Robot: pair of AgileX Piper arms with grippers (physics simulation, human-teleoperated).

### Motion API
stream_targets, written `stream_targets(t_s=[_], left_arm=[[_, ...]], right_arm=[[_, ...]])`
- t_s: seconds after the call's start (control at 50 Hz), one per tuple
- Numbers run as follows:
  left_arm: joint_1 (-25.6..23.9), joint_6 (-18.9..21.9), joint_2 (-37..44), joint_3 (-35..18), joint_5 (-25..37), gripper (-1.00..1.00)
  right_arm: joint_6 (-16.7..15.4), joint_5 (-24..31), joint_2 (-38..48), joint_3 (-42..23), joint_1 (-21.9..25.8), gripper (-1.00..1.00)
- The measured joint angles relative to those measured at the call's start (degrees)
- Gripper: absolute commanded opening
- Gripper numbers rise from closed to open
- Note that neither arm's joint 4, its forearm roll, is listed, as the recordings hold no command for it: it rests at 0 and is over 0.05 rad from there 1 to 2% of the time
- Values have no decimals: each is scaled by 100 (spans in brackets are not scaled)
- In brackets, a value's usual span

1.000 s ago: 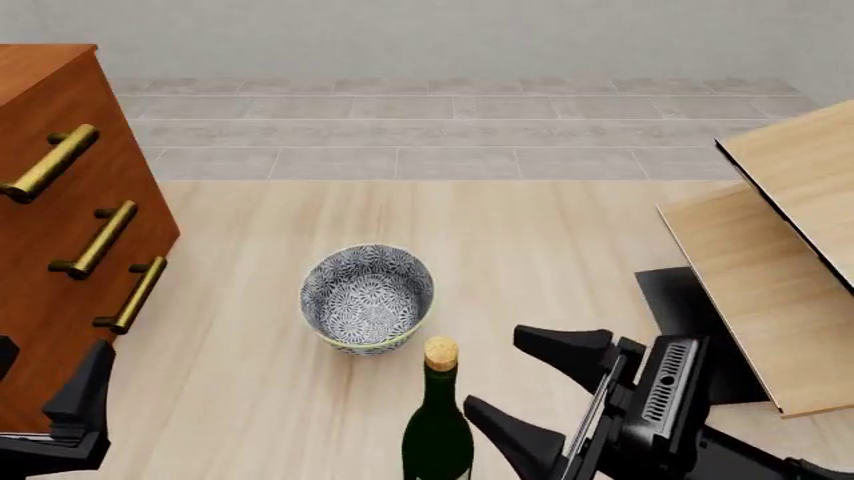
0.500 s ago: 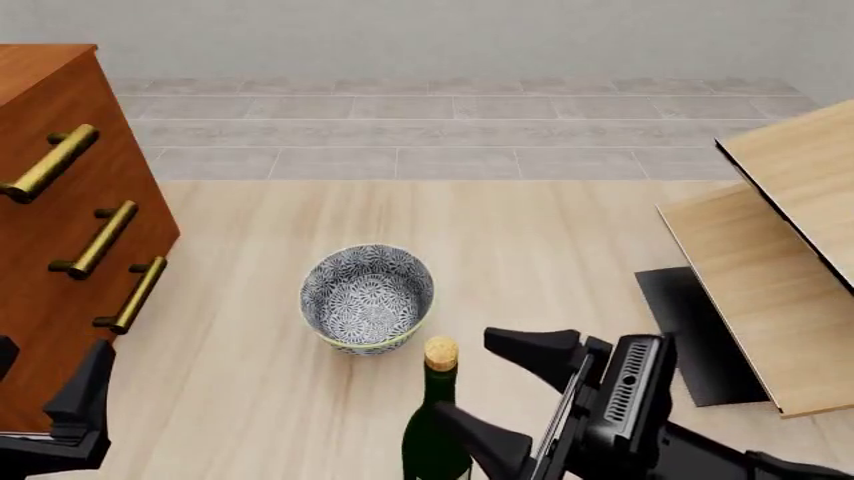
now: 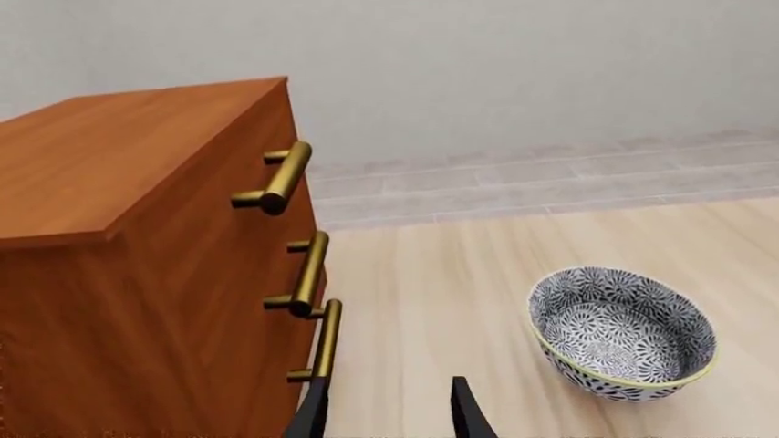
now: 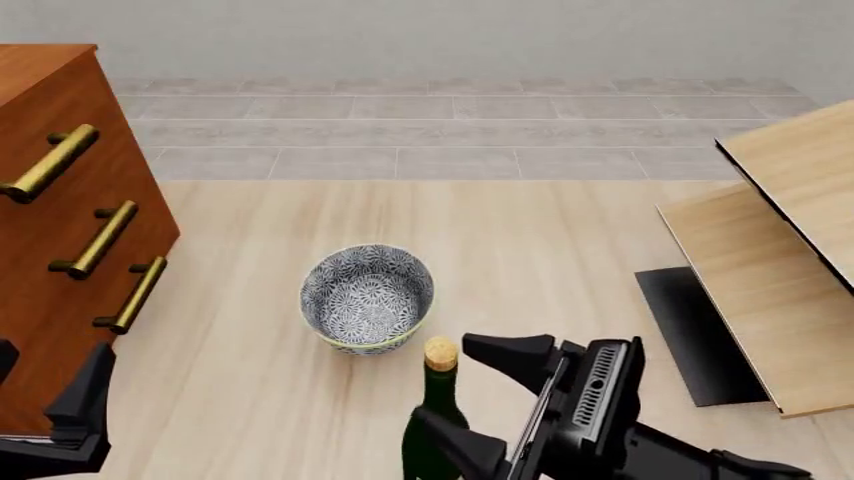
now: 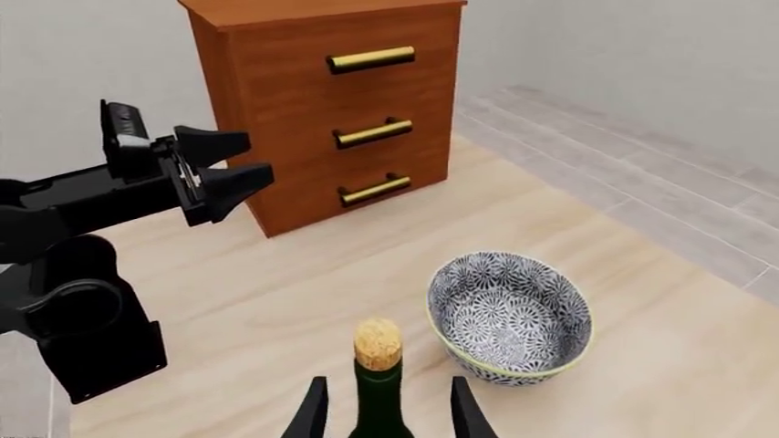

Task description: Put the wine bottle on the wine rack.

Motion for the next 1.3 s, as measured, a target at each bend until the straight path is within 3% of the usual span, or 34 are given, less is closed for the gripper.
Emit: stream_targets(t_s=[0.5, 0.96, 0.98, 1.3], left_arm=[[7, 11, 16, 2, 61, 100], [-6, -4, 187, 2, -104, 100], [-7, -6, 191, 2, -109, 100], [-10, -27, 253, 2, -177, 100]], right_arm=[[-33, -335, 409, -124, 117, 100], [-126, -192, 229, -223, 38, 100], [-129, -183, 215, -227, 29, -100], [-177, -41, 81, -251, 10, -100]])
